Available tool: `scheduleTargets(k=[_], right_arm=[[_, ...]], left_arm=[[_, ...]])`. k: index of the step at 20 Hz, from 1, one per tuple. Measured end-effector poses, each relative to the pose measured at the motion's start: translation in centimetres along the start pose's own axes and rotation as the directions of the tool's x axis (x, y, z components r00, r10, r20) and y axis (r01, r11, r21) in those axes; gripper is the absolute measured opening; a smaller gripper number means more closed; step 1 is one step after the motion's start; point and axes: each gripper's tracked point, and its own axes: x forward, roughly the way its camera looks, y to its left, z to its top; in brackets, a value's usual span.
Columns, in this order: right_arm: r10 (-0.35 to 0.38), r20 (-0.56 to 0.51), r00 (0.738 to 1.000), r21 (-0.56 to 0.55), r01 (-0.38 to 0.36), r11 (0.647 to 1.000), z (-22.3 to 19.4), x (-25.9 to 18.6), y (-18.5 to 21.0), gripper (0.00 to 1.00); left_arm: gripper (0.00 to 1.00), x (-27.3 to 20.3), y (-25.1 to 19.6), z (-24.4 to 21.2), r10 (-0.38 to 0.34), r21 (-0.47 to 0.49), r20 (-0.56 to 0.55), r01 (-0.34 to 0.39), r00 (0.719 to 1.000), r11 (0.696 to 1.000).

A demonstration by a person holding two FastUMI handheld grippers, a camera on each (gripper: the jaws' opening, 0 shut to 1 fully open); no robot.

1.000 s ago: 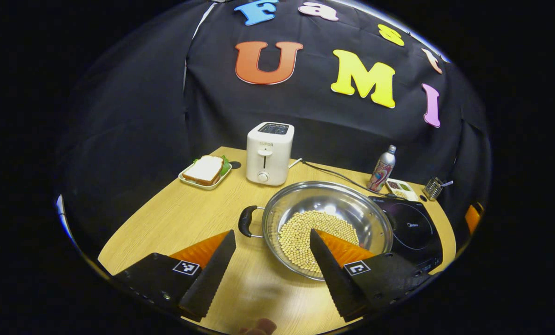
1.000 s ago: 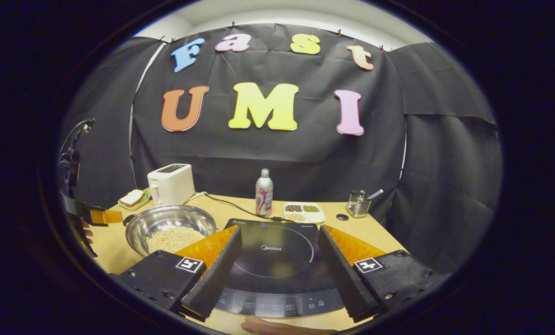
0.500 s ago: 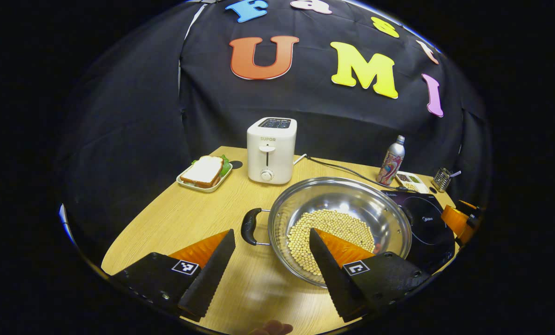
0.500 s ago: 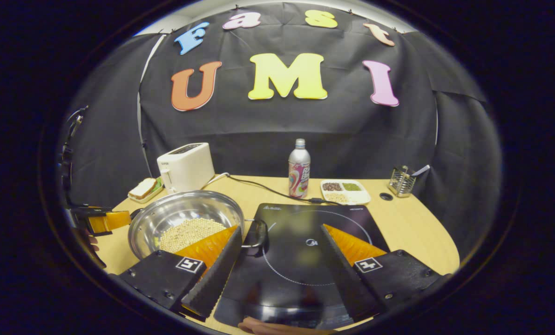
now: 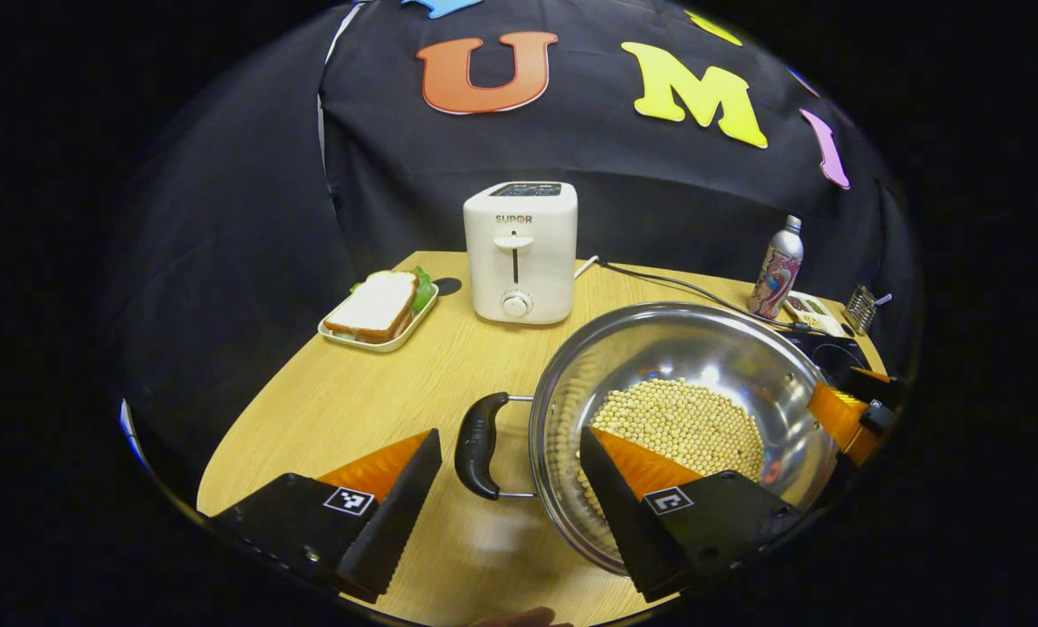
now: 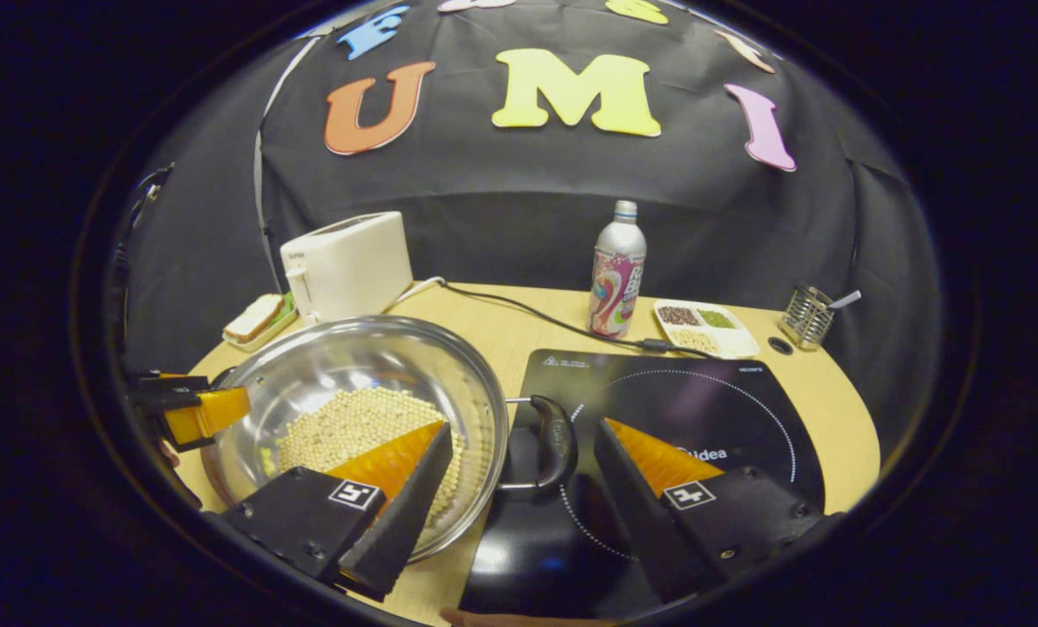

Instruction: First push the handle of the pot to place it horizontally, then grasp the pot with both hands and set it on the induction cooktop.

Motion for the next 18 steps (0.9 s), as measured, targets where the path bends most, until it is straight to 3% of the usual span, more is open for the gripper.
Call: scheduleTargets(k=[2, 4, 5, 6, 7, 9, 10, 11, 15, 18], right_arm=[[0.0, -0.025, 1.0, 0.012, 0.0, 1.0, -0.2, 0.7, 0.3, 0.97], [-0.014, -0.104, 0.994, 0.011, 0.015, 1.0, -1.5, 1.5, 0.4, 0.96], [-0.036, -0.081, 0.996, -0.012, 0.035, 0.999, -1.0, 1.7, 0.0, 0.91], [-0.061, -0.127, 0.99, -0.034, 0.058, 0.998, -1.3, 1.9, -0.4, 0.9], [-0.074, -0.11, 0.991, -0.044, 0.07, 0.997, -1.0, 1.4, -0.3, 0.77], [-0.056, -0.133, 0.99, -0.067, 0.048, 0.997, -1.1, 1.5, -0.5, 0.7], [-0.038, -0.141, 0.989, -0.058, 0.03, 0.998, -1.2, 1.7, -0.4, 0.68], [-0.018, -0.156, 0.988, -0.039, 0.012, 0.999, -1.1, 1.5, -0.3, 0.62], [0.033, -0.181, 0.983, 0.018, -0.031, 0.999, -0.9, 1.3, -0.3, 0.54], [0.066, -0.195, 0.979, 0.047, -0.057, 0.997, -1.2, 0.1, 0.3, 0.56]], left_arm=[[0.95, 0.9, 0.3, -0.3, 0.008, 0.024, -0.018, -0.007, 1.0, 1.0], [0.82, 0.8, 0.0, -0.5, -0.013, 0.031, -0.024, 0.013, 1.0, 0.999], [0.69, 1.0, -0.2, -0.5, -0.022, 0.031, -0.027, 0.023, 0.999, 0.999], [0.8, 1.2, -0.2, -0.5, -0.027, 0.038, -0.028, 0.028, 0.999, 0.999], [0.69, 1.3, -0.1, -0.6, -0.033, 0.038, -0.03, 0.035, 0.999, 0.999], [0.67, 1.3, -0.1, -0.6, -0.04, 0.036, -0.045, 0.042, 0.998, 0.998], [0.76, 1.2, -0.1, -0.6, -0.042, 0.045, -0.055, 0.045, 0.998, 0.998], [0.64, 1.2, -0.1, -0.5, -0.044, 0.061, -0.064, 0.048, 0.997, 0.997], [0.64, 0.6, 0.1, -0.3, -0.036, 0.082, -0.074, 0.042, 0.997, 0.996], [0.64, -0.4, 0.6, -0.4, -0.015, 0.074, -0.076, 0.021, 0.997, 0.997]])
